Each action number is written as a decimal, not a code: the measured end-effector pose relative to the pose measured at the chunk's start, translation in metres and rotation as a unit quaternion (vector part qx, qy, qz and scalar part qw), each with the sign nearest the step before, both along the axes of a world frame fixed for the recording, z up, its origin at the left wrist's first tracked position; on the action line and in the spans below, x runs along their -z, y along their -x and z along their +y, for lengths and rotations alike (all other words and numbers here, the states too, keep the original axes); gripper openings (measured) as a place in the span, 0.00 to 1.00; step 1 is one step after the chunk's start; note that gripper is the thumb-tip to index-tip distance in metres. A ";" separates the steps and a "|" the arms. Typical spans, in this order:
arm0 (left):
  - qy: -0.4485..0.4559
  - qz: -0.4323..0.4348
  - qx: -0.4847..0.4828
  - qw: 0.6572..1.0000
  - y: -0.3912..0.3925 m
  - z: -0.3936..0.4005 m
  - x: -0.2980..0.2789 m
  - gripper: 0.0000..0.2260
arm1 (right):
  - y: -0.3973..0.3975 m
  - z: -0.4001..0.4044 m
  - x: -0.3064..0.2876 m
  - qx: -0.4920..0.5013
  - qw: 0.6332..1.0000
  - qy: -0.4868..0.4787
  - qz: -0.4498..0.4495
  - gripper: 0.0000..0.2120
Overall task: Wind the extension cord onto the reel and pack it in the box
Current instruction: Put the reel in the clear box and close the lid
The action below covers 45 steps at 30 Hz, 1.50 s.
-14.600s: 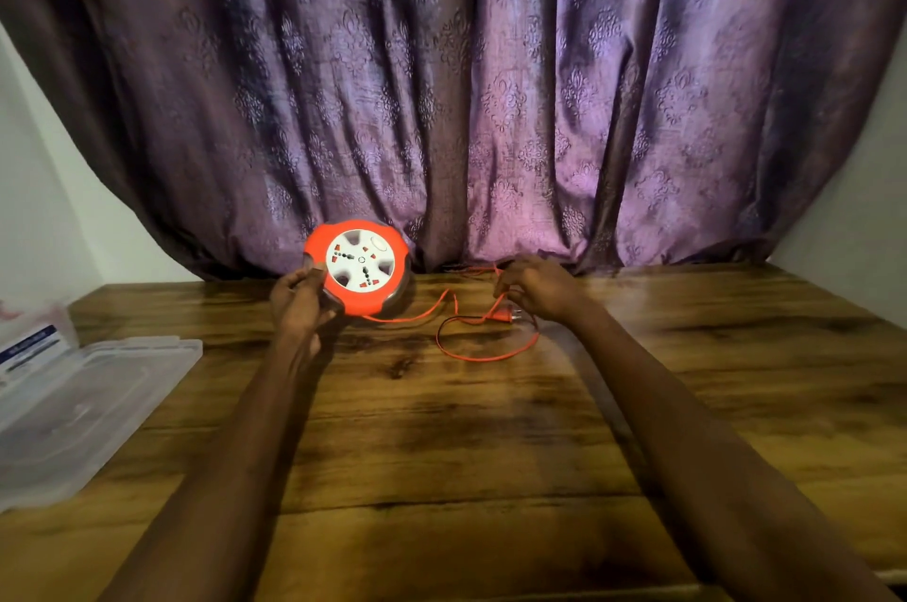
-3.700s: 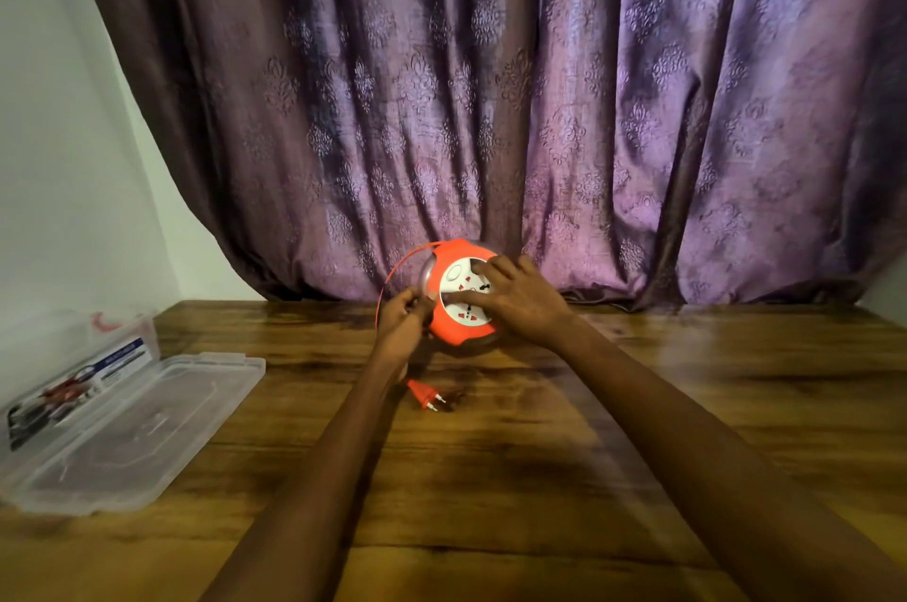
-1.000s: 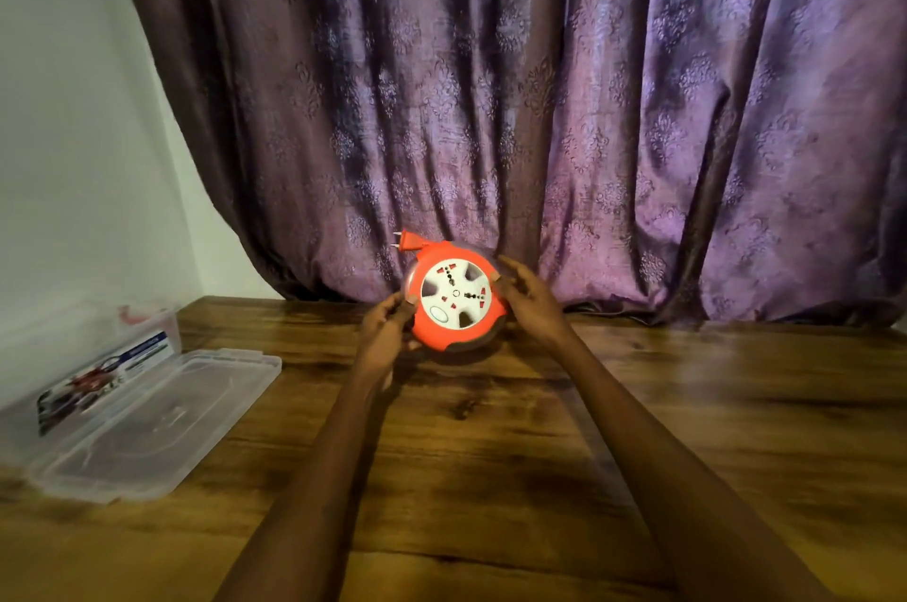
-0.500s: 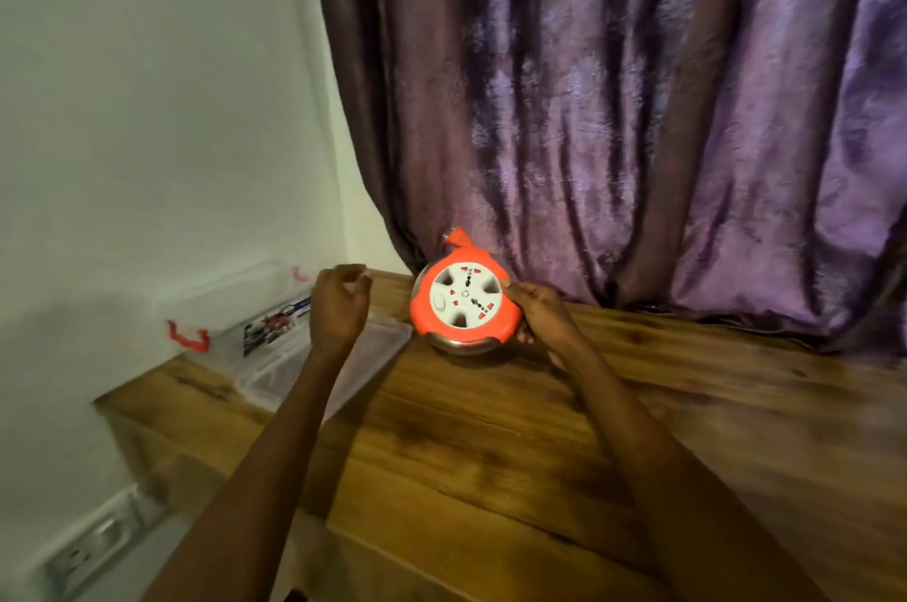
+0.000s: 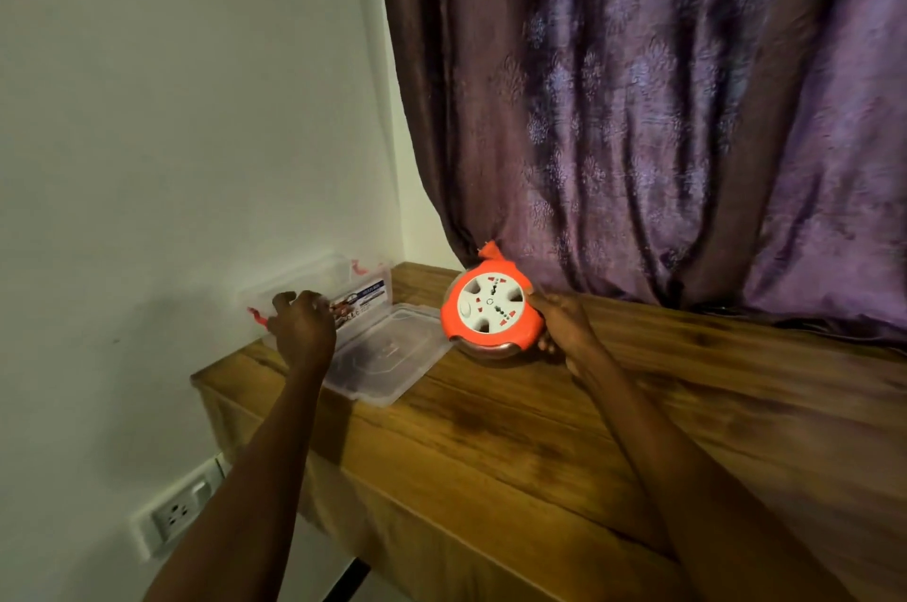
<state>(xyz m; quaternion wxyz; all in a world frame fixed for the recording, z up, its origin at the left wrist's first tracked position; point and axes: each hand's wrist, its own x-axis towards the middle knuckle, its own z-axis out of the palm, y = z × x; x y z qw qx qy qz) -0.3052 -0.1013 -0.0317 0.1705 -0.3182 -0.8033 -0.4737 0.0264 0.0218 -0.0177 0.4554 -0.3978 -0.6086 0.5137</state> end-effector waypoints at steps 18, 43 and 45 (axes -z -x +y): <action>-0.109 0.065 0.404 0.906 -0.165 0.113 -0.042 0.07 | -0.125 0.006 -0.073 0.146 0.968 -0.098 0.180 0.11; -0.043 -0.071 0.621 0.779 -0.352 0.136 0.003 0.13 | -0.290 0.021 -0.054 0.182 0.918 -0.172 -0.308 0.17; -0.032 -0.062 0.589 0.805 -0.351 0.137 0.004 0.23 | -0.284 0.022 -0.059 0.166 0.891 -0.172 -0.387 0.14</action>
